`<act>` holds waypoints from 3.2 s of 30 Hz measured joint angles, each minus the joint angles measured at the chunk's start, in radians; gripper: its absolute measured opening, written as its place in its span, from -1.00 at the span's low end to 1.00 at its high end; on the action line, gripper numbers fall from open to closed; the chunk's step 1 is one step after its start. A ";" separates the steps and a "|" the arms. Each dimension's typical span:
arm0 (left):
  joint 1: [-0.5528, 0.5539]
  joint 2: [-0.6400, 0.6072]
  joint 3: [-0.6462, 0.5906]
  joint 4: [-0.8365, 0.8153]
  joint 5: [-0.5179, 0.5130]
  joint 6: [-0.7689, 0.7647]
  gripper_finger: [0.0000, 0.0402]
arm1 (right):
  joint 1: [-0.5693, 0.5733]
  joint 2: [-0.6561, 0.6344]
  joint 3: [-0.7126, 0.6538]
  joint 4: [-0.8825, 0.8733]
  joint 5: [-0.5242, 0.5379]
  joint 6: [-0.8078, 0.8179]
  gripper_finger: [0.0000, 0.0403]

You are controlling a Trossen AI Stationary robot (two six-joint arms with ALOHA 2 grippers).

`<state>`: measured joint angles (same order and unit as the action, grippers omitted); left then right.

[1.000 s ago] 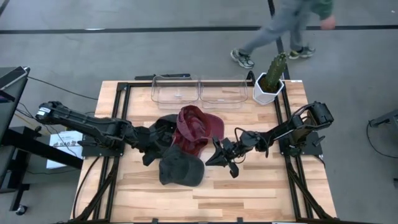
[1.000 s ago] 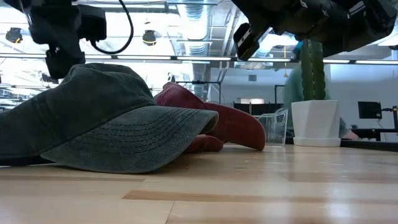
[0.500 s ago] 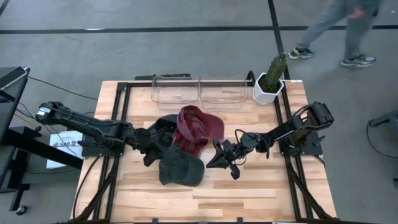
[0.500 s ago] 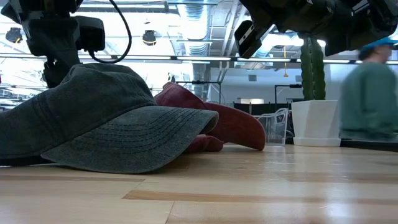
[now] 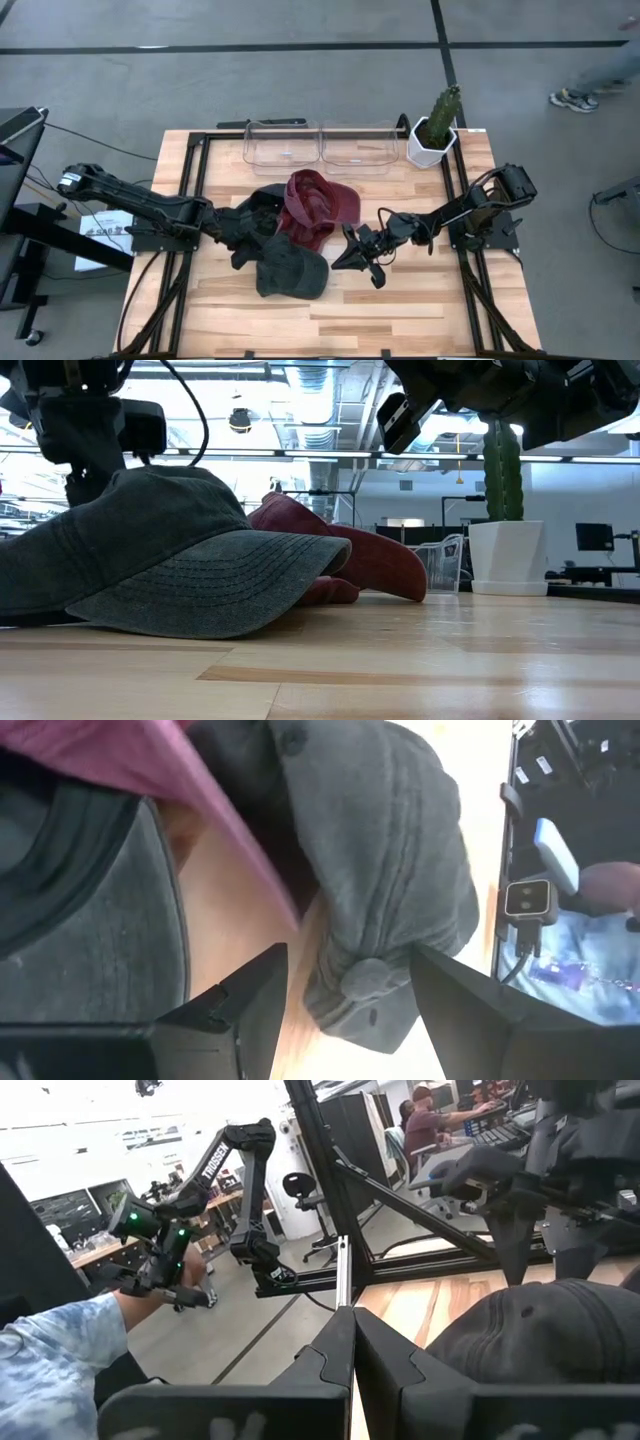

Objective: Pick & Place hat
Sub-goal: Put the right black cap into the left transparent bin

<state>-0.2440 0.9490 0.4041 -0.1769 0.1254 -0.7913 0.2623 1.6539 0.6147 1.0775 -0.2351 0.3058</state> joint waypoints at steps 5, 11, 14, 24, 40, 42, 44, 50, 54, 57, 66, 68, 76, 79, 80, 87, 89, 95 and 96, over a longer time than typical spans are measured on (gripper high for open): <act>0.000 0.000 -0.026 0.052 0.003 -0.007 0.04 | 0.000 0.000 0.000 0.000 0.000 0.000 -1.00; 0.000 0.000 -0.026 0.143 0.020 -0.001 0.04 | 0.000 0.000 0.000 0.000 0.000 0.000 -1.00; 0.000 0.000 -0.026 0.154 0.028 0.001 0.04 | 0.000 0.000 0.000 0.000 0.000 0.000 -1.00; 0.000 0.083 -0.025 0.204 0.030 0.027 -0.19 | 0.000 0.000 0.000 0.004 0.000 0.000 -1.00; 0.000 0.116 -0.025 0.325 0.048 0.236 -0.94 | 0.000 0.000 0.000 0.007 0.000 0.000 -1.00; 0.000 0.093 -0.025 0.335 0.048 0.248 -0.93 | 0.000 0.000 0.000 0.006 -0.002 0.001 -1.00; 0.000 0.067 -0.025 0.341 0.048 0.263 -0.93 | 0.000 0.000 0.000 0.000 -0.015 0.008 -1.00; 0.000 -0.004 -0.025 0.369 0.024 0.265 -0.94 | -0.001 -0.095 -0.001 -0.184 -0.112 -0.017 -1.00; 0.015 -0.026 -0.024 0.400 -0.058 0.224 -0.91 | 0.006 -0.236 -0.001 -0.408 -0.127 -0.107 -1.00; 0.041 -0.027 -0.022 0.446 -0.063 0.193 -0.92 | 0.017 -0.353 -0.001 -0.569 -0.086 -0.181 -1.00; 0.064 -0.025 0.098 0.462 -0.062 0.445 -0.91 | 0.061 -0.691 -0.146 -0.748 0.119 -0.297 -1.00; 0.084 -0.025 0.116 0.464 -0.068 0.507 -0.90 | 0.054 -0.748 -0.202 -0.746 0.174 -0.297 -1.00; 0.240 -0.026 0.201 0.469 -0.048 0.570 -0.94 | 0.001 -0.844 -0.400 -0.642 0.274 -0.299 -1.00; 0.318 -0.027 0.233 0.470 0.056 0.570 -0.90 | -0.023 -0.843 -0.444 -0.587 0.280 -0.299 -1.00; 0.344 -0.027 0.243 0.467 0.090 0.571 -0.89 | -0.031 -0.843 -0.454 -0.581 0.290 -0.299 -1.00; 0.530 -0.027 0.283 0.448 0.325 0.594 -0.88 | -0.077 -0.843 -0.459 -0.587 0.317 -0.317 -1.00; 0.595 -0.027 0.289 0.445 0.394 0.632 -0.88 | -0.090 -0.843 -0.459 -0.587 0.317 -0.339 -1.00; 0.854 -0.027 0.291 0.443 0.540 0.729 -0.88 | -0.154 -0.843 -0.459 -0.582 0.363 -0.392 -1.00; 0.905 -0.027 0.291 0.444 0.561 0.734 -0.88 | -0.168 -0.843 -0.459 -0.582 0.373 -0.408 -1.00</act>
<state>0.6607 0.9222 0.6949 0.2667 0.6864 -0.0570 0.0940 0.8112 0.1558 0.4951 0.1383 -0.1020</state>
